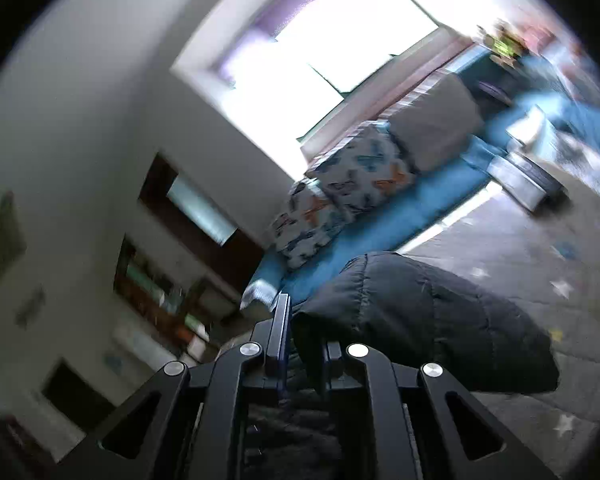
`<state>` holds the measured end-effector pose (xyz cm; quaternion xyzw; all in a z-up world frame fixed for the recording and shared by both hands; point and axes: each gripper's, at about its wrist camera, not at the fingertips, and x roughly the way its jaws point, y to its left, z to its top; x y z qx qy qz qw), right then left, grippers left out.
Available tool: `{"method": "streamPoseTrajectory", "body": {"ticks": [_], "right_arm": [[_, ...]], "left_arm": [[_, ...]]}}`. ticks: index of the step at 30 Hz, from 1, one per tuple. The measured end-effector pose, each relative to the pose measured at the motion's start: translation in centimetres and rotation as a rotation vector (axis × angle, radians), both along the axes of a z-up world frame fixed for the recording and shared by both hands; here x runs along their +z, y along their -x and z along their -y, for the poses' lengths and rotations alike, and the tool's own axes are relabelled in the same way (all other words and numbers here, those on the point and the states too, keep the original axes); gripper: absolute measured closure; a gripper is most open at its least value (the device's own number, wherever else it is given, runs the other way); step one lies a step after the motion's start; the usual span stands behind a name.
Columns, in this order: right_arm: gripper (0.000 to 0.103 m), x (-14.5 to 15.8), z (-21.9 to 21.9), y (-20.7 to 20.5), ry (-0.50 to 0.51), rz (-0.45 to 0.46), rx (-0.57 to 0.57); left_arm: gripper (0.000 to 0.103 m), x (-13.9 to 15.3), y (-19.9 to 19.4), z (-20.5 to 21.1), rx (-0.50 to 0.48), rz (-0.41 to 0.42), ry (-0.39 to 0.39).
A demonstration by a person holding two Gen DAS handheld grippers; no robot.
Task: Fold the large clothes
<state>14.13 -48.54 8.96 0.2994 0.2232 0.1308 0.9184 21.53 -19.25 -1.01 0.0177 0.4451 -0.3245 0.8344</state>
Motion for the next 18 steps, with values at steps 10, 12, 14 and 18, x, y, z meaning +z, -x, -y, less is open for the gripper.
{"method": "streamPoseTrajectory", "body": {"ticks": [10,12,14,18], "right_arm": [[0.087,-3.4,-23.0,-0.9,0.571,-0.085,0.421],[0.086,-7.5,-26.1,-0.9,0.655,-0.169,0.489],[0.086,-11.4,-28.2,-0.8,0.743,-0.242,0.533],[0.085,-14.2,-29.8,0.7,0.874,-0.295,0.552]], "left_arm": [[0.042,0.3,5.2,-18.8,0.285,0.041,0.091],[0.042,-1.1,6.3,-21.5,0.32,0.015,0.09],[0.042,-2.3,7.5,-23.4,0.343,-0.007,0.108],[0.042,-4.3,9.5,-26.0,0.37,-0.036,0.158]]}}
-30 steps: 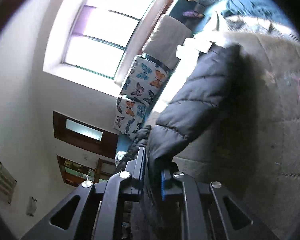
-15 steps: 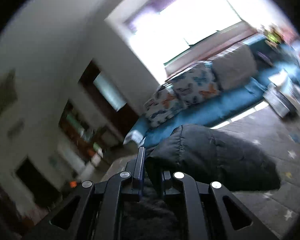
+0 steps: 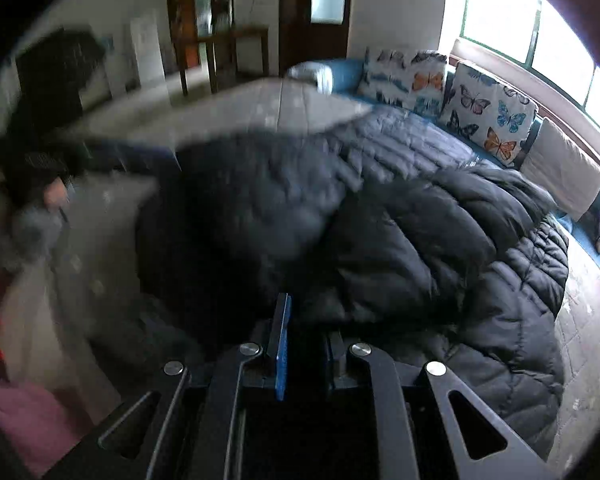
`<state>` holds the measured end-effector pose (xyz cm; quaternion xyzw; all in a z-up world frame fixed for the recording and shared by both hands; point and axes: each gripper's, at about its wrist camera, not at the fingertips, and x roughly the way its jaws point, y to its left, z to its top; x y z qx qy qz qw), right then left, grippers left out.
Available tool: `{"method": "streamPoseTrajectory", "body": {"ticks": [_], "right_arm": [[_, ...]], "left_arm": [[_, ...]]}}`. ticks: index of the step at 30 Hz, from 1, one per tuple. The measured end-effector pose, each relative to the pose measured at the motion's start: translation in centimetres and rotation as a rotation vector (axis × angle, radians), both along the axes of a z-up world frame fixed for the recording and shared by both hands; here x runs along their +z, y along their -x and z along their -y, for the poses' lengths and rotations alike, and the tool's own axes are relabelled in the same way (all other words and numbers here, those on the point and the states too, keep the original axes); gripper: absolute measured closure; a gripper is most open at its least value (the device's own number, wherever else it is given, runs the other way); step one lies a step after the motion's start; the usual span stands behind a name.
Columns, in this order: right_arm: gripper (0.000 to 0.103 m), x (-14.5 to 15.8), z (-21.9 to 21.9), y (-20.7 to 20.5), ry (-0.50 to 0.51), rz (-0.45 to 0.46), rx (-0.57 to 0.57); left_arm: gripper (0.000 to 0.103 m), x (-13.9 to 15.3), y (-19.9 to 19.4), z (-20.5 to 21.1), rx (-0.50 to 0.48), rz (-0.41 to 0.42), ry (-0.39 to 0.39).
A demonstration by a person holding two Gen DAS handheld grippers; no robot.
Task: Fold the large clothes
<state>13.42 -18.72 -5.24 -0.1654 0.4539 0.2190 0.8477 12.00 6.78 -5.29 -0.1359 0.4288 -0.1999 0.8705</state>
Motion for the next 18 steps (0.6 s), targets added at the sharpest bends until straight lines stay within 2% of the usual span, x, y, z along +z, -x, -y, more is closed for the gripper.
{"method": "streamPoseTrajectory", "body": {"ticks": [3,6,10,12,15,18], "right_arm": [[0.083,0.9,1.0,0.2,-0.013,-0.011,-0.022],[0.074,2.5,2.1,0.9,-0.072,-0.025,-0.036],[0.072,4.0,3.9,1.7,-0.189,-0.047,-0.094],[0.072,5.2,5.4,2.0,-0.207,-0.006,-0.154],[0.071,5.3,6.7,0.9,-0.117,0.054,-0.253],[0.071,3.7,7.9,-1.6,-0.012,0.054,-0.344]], "left_arm": [[0.042,-0.9,0.7,-0.7,0.014,-0.009,0.028],[0.042,-1.4,0.8,-1.1,0.021,-0.008,0.048],[0.042,-1.8,1.0,-1.0,0.031,-0.012,0.043],[0.042,-2.0,0.6,-0.9,0.035,-0.018,0.042],[0.042,-2.1,0.6,-0.7,0.037,-0.015,0.043],[0.042,-1.7,0.7,-0.3,0.041,-0.007,0.055]]}}
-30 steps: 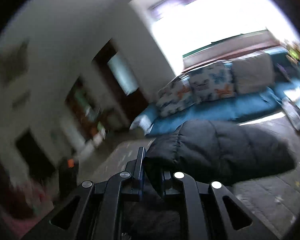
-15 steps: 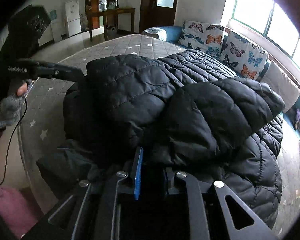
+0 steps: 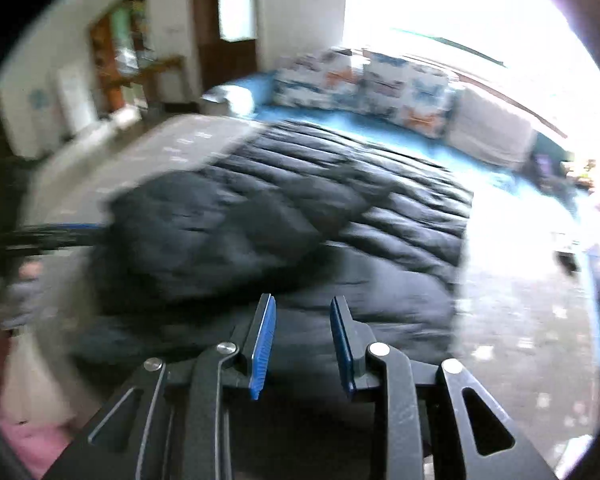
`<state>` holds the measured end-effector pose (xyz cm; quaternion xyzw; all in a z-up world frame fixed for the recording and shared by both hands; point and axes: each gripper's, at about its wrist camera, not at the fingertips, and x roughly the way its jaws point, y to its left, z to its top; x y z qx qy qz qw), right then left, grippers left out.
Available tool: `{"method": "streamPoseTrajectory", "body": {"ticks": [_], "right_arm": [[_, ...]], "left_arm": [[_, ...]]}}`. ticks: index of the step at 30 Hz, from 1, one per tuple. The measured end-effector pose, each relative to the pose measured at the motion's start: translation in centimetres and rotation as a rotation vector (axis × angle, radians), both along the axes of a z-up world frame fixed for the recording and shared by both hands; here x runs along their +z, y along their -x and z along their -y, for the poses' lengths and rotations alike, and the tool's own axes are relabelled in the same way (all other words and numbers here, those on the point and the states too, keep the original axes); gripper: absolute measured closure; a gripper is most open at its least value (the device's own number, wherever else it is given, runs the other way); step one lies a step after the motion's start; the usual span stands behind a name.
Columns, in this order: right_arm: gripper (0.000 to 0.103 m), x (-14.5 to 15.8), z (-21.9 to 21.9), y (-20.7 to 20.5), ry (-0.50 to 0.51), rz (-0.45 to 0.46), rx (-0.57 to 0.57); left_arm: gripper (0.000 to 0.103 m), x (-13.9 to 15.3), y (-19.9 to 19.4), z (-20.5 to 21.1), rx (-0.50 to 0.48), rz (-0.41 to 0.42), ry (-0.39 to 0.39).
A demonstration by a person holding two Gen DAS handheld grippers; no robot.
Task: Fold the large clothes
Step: 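Release the folded side with the right tool and pull back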
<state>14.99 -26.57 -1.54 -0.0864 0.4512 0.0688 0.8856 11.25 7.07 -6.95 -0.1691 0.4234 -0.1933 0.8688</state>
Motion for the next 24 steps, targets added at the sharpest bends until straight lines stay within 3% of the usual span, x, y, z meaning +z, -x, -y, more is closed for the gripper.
{"method": "streamPoseTrajectory", "body": {"ticks": [5,11,16,20,24], "right_arm": [[0.071,-1.8,-3.1,-2.6,-0.005,-0.013,0.047],[0.071,0.2,-9.2,-1.9,-0.058,0.08,0.217],[0.071,0.0,-12.9,-1.6,-0.043,0.078,0.333],[0.071,0.7,-12.2,-1.1,-0.077,0.08,0.332],[0.071,1.7,-8.7,-0.8,-0.088,0.101,0.254]], "left_arm": [[0.042,0.2,0.7,-0.2,0.023,0.008,0.006],[0.042,0.8,2.8,-1.9,0.067,0.025,0.006],[0.036,1.0,3.7,-2.9,0.092,0.031,0.024],[0.036,0.9,3.8,-2.7,0.09,0.017,0.028],[0.036,0.9,2.6,-2.1,0.094,0.004,0.036]]}}
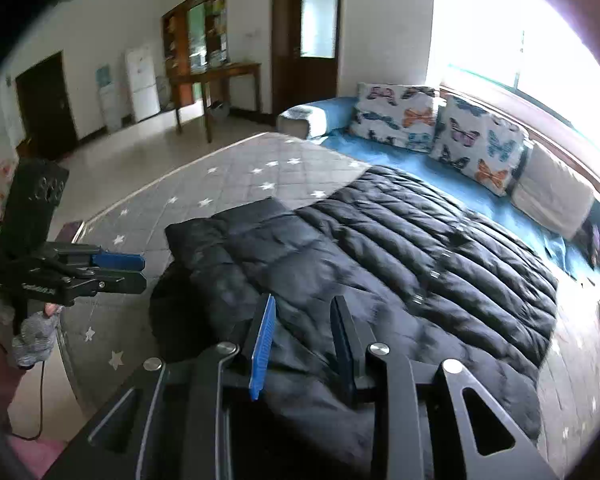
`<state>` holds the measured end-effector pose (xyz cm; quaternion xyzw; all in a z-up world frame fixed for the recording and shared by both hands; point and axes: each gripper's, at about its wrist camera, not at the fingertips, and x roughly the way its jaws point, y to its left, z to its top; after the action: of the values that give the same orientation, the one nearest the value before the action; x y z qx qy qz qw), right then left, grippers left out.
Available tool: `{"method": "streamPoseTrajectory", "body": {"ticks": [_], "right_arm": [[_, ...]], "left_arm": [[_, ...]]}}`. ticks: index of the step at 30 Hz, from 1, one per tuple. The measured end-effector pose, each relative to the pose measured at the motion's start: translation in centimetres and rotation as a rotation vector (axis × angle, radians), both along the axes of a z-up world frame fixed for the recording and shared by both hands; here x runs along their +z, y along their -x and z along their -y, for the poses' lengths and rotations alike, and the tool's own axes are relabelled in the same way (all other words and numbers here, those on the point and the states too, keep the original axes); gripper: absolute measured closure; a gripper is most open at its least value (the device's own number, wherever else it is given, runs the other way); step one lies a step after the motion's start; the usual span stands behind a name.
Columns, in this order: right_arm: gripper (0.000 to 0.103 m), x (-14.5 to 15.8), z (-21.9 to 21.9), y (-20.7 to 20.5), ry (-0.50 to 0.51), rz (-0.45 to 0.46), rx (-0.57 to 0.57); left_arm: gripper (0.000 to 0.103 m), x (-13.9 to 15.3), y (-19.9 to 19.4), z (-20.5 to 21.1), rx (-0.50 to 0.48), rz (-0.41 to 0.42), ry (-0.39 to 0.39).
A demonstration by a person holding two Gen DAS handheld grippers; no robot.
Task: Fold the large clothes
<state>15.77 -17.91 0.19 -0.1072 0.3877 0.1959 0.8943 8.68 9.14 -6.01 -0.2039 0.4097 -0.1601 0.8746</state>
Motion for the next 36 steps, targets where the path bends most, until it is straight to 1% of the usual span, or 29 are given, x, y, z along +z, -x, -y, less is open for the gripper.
{"method": "streamPoseTrajectory", "body": {"ticks": [4,7,10,12,14,16,18,19,22,23,25,27,29,31,33,34,36], "right_arm": [[0.071,-0.7,5.0,0.3,0.037,-0.008,-0.157],[0.071,-1.2,9.5,0.7,0.044,-0.024,-0.295],[0.071,-1.8,13.4,1.4,0.019,-0.041,-0.401],[0.071,-2.3,15.5,1.9,-0.033,-0.059,-0.448],[0.071,-2.7,16.9,2.0,-0.097,-0.081,-0.477],[0.071,-3.4,17.7,2.1,-0.133,-0.1,-0.48],[0.07,-4.1,17.8,2.1,-0.13,-0.109,-0.482],[0.07,-4.5,17.8,2.2,-0.134,-0.12,-0.475],[0.066,-6.1,17.6,2.3,-0.092,-0.15,-0.452],[0.064,-6.9,17.4,2.4,-0.076,-0.154,-0.445],[0.062,-8.0,17.5,2.9,-0.075,-0.157,-0.432],[0.06,-8.8,17.8,2.9,-0.098,-0.166,-0.439],[0.06,-8.7,18.1,2.7,-0.109,-0.183,-0.445],[0.06,-7.7,17.7,2.5,-0.061,-0.186,-0.438],[0.06,-6.2,17.1,2.5,-0.004,-0.144,-0.44],[0.06,-5.4,16.8,2.4,0.006,-0.117,-0.438],[0.06,-4.1,16.3,2.1,-0.014,-0.077,-0.42]], "left_arm": [[0.036,1.0,-1.5,0.1,0.023,0.01,0.02],[0.036,3.0,-2.2,0.2,0.045,0.064,0.021],[0.036,5.1,-3.1,1.5,0.005,0.121,0.01],[0.036,6.0,-4.2,3.3,-0.047,0.144,-0.015],[0.036,6.1,-5.5,5.5,-0.093,0.146,-0.058],[0.036,5.7,-7.1,7.8,-0.148,0.126,-0.081],[0.036,5.0,-8.7,9.5,-0.183,0.094,-0.093],[0.036,4.6,-9.2,10.2,-0.192,0.085,-0.117],[0.036,2.5,-10.8,11.5,-0.171,0.048,-0.209],[0.036,1.8,-11.0,11.6,-0.167,0.039,-0.224],[0.036,0.4,-11.5,11.4,-0.163,0.014,-0.223],[0.038,-0.4,-11.7,11.2,-0.155,0.021,-0.23],[0.038,-1.0,-11.9,11.2,-0.148,0.026,-0.253],[0.039,-1.5,-12.2,11.4,-0.146,0.018,-0.265],[0.039,-1.5,-12.4,11.3,-0.146,0.018,-0.278],[0.038,-1.6,-12.5,11.4,-0.146,0.019,-0.284],[0.038,-1.8,-12.6,11.5,-0.146,0.019,-0.29]]}}
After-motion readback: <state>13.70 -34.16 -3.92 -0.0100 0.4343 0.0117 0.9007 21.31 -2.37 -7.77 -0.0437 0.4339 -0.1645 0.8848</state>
